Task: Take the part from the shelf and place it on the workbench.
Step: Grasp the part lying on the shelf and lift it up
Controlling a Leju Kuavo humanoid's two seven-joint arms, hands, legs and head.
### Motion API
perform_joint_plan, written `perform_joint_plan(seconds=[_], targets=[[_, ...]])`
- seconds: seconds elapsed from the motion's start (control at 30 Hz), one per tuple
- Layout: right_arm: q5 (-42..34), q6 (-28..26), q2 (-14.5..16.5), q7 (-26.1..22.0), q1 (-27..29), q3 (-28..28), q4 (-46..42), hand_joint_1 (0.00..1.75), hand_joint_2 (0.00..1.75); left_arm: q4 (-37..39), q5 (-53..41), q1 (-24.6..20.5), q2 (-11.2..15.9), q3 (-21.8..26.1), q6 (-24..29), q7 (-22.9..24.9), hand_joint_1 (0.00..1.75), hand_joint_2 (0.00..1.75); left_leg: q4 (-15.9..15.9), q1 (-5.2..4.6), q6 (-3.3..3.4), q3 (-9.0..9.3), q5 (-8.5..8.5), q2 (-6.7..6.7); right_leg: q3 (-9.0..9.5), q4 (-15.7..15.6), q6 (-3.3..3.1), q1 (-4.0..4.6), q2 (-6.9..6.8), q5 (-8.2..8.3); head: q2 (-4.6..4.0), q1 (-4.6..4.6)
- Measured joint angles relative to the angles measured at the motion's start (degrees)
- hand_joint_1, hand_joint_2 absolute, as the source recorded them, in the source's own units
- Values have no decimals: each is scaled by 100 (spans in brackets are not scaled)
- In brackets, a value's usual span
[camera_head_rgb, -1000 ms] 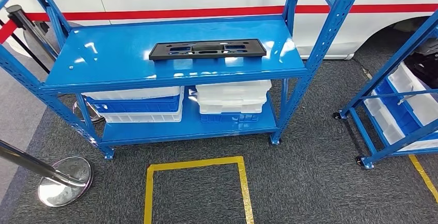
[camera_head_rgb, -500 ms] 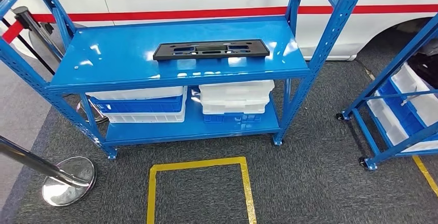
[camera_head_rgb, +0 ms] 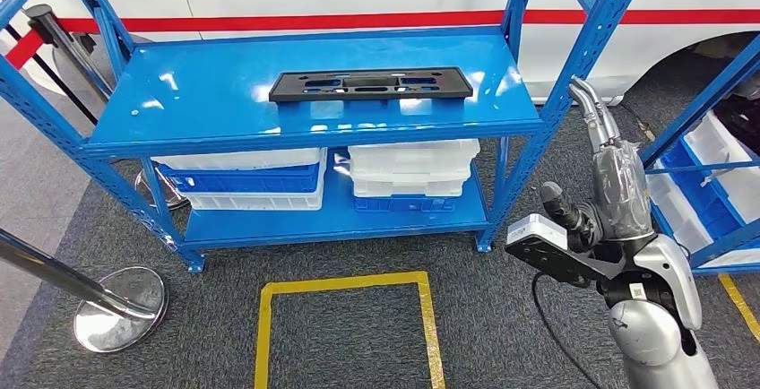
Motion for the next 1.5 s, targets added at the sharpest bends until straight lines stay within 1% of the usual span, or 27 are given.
perform_joint_plan(seconds=[0.13, 0.27, 0.37, 0.43, 0.57, 0.67, 0.8, 1.0, 1.17, 1.5], targets=[[88, 39, -28, 80, -51, 187, 28, 0, 0, 0, -49, -1, 10, 0, -19, -1, 0, 0, 1, 1, 5, 0, -4, 1, 0, 0, 0, -2, 4, 0, 0, 0], [190, 116, -41, 152, -58, 331, 74, 0, 175, 0, -94, 1, 24, 0, -32, -4, 0, 0, 1, 1, 5, 0, -4, 0, 0, -1, 0, -2, 3, 0, 0, 0], [552, 189, -81, 304, -93, 457, 144, 0, 175, 0, -150, -1, 35, 0, -33, -9, 0, 0, 1, 1, 5, -1, -4, 2, 0, -1, 0, -2, 5, 0, 0, 0], [1067, 210, -120, 478, -213, 601, 304, 0, 175, 0, -209, -5, 48, -3, -40, -9, 0, 0, 1, 1, 5, 0, -4, 5, -1, -1, 0, -2, 9, 0, 0, 0], [2092, 211, -209, 780, -599, 1017, 929, 0, 175, 3, -375, -21, 79, -29, -77, -20, 0, 0, 1, 1, 5, 2, -4, 6, 1, 0, 0, -1, 10, 1, 0, 0], [2439, 222, -213, 884, -801, 1271, 1476, 0, 175, 4, -468, -27, 101, -74, -103, -39, 0, 0, 3, 2, 6, 0, -2, 1, 1, 0, 0, 0, 0, 2, 0, 0], [2526, 215, -187, 919, -1029, 1443, 2021, 0, 175, 13, -595, -27, 125, -172, -112, -45, 0, 0, 3, 2, 5, -8, -1, -1, -5, 0, 0, 2, 1, 2, 0, 0], [2443, 141, -13, 921, -1339, 1504, 2729, 0, 175, 28, -770, -38, 139, -332, -108, -61, 0, 0, 4, 2, 5, -11, -1, -5, -9, 0, 0, 2, -2, 1, 0, -1], [2412, 122, 77, 869, -1437, 1504, 2872, 0, 175, 30, -862, -39, 139, -430, -116, -60, 0, 0, 4, 2, 5, -12, -1, -5, -10, 0, 0, 2, -3, 1, 0, 0], [2328, 122, 191, 775, -1467, 1508, 2895, 0, 175, 46, -955, -42, 139, -513, -141, -60, 0, 0, 4, 2, 5, -12, -1, -5, -9, 0, 0, 1, -2, 1, 0, 0]])
